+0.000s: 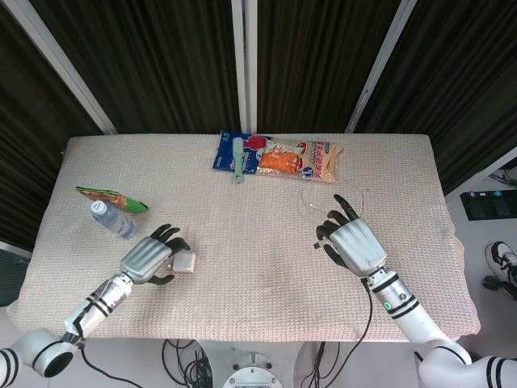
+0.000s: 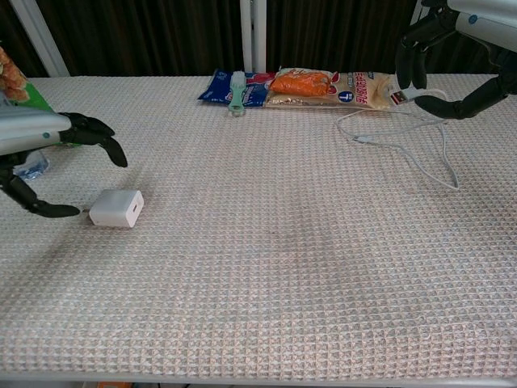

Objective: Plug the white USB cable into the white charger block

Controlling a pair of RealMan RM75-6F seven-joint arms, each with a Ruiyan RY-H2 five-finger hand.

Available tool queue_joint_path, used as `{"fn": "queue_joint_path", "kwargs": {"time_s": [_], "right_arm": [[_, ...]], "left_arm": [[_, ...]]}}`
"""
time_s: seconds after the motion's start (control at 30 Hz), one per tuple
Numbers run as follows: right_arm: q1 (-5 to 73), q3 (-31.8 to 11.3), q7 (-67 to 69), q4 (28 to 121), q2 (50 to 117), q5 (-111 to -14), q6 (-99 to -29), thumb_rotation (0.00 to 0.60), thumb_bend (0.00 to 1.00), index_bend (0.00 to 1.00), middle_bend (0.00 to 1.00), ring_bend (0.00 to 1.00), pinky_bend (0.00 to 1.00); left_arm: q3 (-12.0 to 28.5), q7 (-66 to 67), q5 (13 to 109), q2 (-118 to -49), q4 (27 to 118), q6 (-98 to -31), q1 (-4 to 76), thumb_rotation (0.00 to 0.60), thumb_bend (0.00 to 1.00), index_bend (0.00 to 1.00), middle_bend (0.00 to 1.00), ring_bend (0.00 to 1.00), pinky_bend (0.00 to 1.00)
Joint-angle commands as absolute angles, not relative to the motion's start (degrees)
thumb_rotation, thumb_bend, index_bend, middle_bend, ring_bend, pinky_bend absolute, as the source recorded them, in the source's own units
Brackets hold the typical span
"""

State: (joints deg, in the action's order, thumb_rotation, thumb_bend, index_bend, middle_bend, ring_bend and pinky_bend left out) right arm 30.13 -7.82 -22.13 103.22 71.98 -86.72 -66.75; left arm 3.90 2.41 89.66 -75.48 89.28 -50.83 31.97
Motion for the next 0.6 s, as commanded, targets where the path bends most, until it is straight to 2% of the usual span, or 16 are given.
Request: {"fn": "queue_joint_path", "kwargs": {"time_s": [0.03, 0.37, 0.6], "right_arm": [[30.09, -7.61, -21.69, 103.02, 71.9, -86.74, -66.74, 0.6, 0.38, 0.58, 0.52, 0.29, 0.07], [30.19, -6.95, -19.45, 101.47, 71.96, -87.22, -66.76, 0.6, 0.38, 0.58, 0.52, 0.29, 0.07], [30.28, -6.44, -17.84, 100.31, 72.47, -87.54, -66.65, 0.6, 0.38, 0.58, 0.51, 0.29, 0.07]], "left_arm": [[4.45, 5.18, 86.96, -77.75, 88.52, -48.59, 33.69, 0.6, 0.24, 0.26, 0.23, 0.06, 0.0], [5.03, 13.8, 76.56, -80.44, 88.25, -47.39, 34.38, 0.6, 0.24, 0.26, 0.23, 0.06, 0.0], [4.2, 15.43, 73.02, -80.65, 88.95, -47.76, 34.21, 0.6, 0.24, 0.28, 0.25, 0.08, 0.0]]}}
